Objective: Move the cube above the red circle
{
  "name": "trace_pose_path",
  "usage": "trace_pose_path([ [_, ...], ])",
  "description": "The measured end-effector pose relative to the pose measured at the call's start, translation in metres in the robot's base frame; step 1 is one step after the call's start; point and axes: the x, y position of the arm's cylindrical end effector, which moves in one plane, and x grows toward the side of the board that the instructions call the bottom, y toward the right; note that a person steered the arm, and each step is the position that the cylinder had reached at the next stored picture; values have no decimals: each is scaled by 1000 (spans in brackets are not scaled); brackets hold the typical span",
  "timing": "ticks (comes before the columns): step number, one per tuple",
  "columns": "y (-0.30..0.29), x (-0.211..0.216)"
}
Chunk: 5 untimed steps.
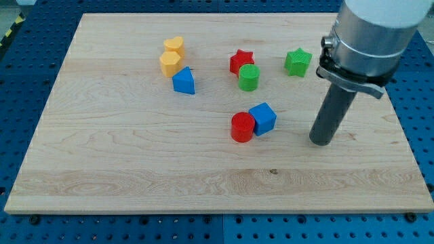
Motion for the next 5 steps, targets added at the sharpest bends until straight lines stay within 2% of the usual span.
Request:
trace_pose_path([
  [5,-99,-42],
])
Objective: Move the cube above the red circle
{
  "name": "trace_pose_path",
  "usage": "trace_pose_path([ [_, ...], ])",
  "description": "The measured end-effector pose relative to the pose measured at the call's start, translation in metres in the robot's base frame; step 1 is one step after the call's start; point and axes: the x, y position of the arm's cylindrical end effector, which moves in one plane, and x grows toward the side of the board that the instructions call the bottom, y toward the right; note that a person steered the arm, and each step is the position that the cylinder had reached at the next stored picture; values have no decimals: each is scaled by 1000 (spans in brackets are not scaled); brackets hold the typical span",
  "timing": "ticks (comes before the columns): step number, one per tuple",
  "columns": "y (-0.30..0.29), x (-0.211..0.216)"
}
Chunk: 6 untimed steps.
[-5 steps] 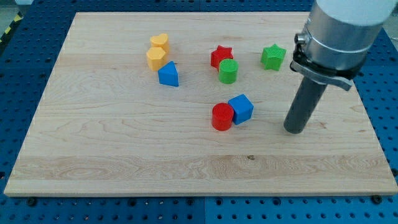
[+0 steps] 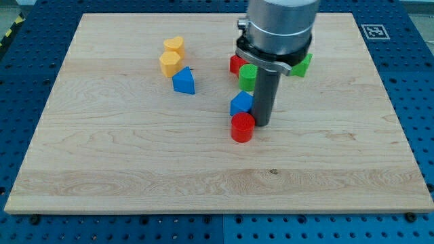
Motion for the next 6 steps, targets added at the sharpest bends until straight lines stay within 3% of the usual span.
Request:
trace_pose_path([
  [2,60,-6],
  [3,59,-11],
  [6,-17,-34],
])
